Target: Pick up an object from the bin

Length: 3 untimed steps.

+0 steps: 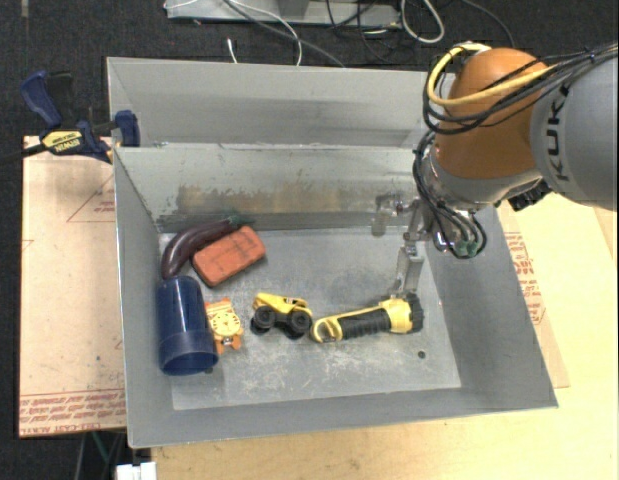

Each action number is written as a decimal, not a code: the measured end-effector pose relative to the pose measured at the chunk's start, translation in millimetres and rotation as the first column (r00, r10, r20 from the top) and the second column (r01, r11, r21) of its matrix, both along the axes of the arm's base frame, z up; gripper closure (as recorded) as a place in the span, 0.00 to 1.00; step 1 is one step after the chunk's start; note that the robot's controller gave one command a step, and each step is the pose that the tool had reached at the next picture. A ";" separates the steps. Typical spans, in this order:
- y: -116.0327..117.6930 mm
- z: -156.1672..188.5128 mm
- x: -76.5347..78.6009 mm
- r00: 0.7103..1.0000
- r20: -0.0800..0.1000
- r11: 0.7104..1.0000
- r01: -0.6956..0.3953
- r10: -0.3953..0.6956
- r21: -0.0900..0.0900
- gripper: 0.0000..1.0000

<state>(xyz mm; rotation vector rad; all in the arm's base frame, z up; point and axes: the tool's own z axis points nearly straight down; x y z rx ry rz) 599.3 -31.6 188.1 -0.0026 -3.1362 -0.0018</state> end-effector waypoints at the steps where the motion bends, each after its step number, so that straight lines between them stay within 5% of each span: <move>1: 0.2 5.1 1.1 1.000 0.007 1.000 -0.002 0.002 -0.001 0.00; 2: -13.8 -118.4 -62.5 0.985 0.004 0.985 -0.170 0.170 0.001 0.00; 3: -3.2 -57.4 -51.2 0.909 0.023 0.910 -0.416 0.416 -0.008 0.00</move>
Offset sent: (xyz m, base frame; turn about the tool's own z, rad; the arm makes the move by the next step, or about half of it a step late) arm -0.0627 -0.0145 -0.1181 -0.1741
